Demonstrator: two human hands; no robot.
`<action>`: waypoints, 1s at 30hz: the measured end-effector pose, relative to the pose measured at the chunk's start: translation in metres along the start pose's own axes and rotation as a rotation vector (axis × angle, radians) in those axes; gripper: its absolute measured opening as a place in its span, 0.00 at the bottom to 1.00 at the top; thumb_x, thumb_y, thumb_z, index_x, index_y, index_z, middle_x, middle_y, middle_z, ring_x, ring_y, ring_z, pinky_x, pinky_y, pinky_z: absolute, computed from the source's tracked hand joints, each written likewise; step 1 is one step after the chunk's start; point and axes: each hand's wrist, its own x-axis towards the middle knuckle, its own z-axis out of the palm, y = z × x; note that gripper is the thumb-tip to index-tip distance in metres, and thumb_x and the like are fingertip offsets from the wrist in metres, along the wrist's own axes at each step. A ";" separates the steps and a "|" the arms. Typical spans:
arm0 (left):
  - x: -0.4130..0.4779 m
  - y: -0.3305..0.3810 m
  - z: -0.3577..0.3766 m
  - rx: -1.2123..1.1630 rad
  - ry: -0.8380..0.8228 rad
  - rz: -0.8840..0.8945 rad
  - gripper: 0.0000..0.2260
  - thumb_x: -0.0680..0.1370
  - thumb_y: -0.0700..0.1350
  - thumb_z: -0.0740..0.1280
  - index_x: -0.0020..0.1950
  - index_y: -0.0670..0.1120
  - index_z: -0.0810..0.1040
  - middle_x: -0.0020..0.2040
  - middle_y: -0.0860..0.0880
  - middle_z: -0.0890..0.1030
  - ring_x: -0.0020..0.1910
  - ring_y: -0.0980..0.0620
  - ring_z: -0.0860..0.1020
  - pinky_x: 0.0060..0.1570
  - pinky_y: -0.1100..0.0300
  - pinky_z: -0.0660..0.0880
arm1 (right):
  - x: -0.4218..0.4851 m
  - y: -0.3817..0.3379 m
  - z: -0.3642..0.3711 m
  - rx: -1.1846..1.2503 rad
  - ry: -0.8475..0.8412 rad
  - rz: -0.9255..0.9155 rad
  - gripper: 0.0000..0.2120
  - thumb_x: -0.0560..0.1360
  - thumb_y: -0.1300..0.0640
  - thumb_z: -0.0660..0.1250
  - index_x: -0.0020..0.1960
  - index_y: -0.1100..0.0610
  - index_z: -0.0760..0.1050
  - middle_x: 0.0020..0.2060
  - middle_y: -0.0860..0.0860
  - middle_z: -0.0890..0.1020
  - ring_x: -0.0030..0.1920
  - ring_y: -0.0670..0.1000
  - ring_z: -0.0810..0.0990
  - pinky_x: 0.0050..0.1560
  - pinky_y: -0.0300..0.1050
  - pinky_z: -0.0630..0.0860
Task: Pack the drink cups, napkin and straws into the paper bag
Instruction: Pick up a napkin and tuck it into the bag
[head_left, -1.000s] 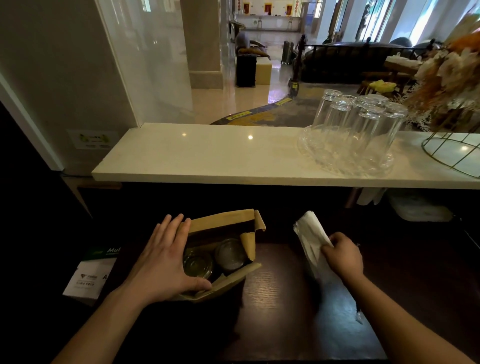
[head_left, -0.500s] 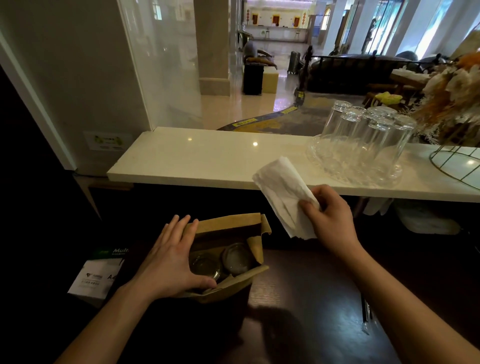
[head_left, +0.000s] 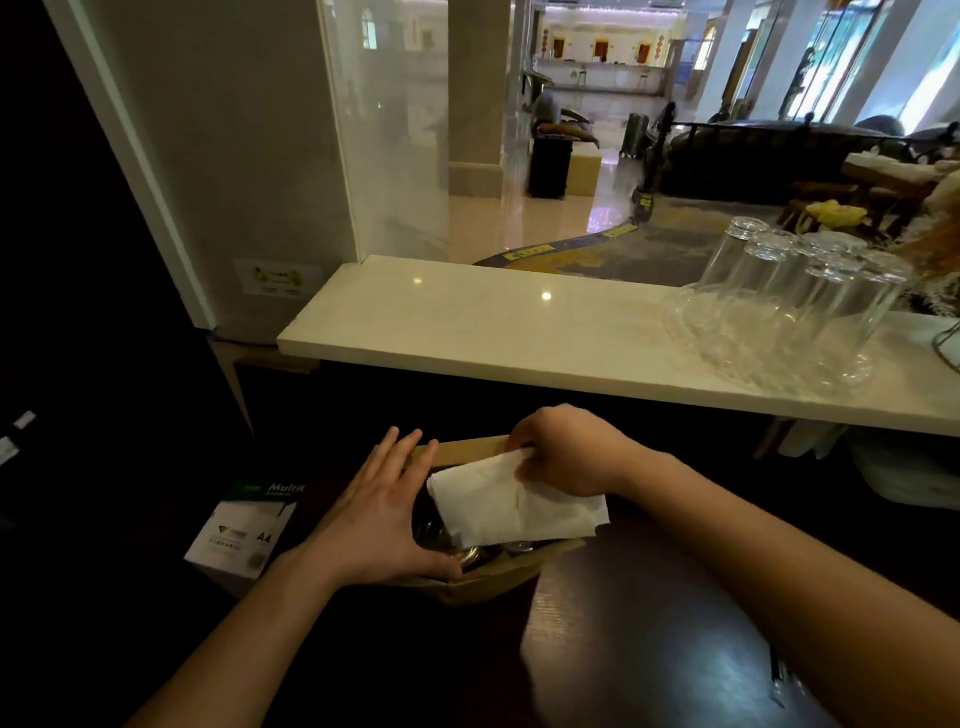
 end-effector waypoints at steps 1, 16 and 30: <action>0.000 0.001 0.001 -0.002 -0.003 0.003 0.62 0.54 0.81 0.64 0.77 0.59 0.35 0.77 0.60 0.32 0.72 0.59 0.26 0.74 0.47 0.44 | 0.006 -0.004 0.007 -0.021 -0.023 0.000 0.14 0.73 0.56 0.68 0.58 0.50 0.80 0.53 0.49 0.83 0.52 0.52 0.81 0.52 0.49 0.80; -0.002 0.005 0.006 0.020 -0.012 0.032 0.62 0.55 0.82 0.62 0.77 0.58 0.34 0.77 0.59 0.30 0.72 0.58 0.25 0.72 0.50 0.40 | 0.060 0.004 0.112 0.017 -0.321 0.139 0.17 0.78 0.51 0.66 0.65 0.56 0.74 0.59 0.56 0.79 0.58 0.57 0.78 0.55 0.49 0.73; 0.000 0.006 0.005 0.029 -0.016 0.031 0.62 0.54 0.83 0.59 0.76 0.59 0.33 0.77 0.59 0.31 0.72 0.58 0.25 0.73 0.48 0.41 | 0.063 0.013 0.120 0.086 -0.275 0.151 0.20 0.76 0.51 0.69 0.66 0.51 0.72 0.59 0.53 0.79 0.58 0.54 0.77 0.56 0.48 0.75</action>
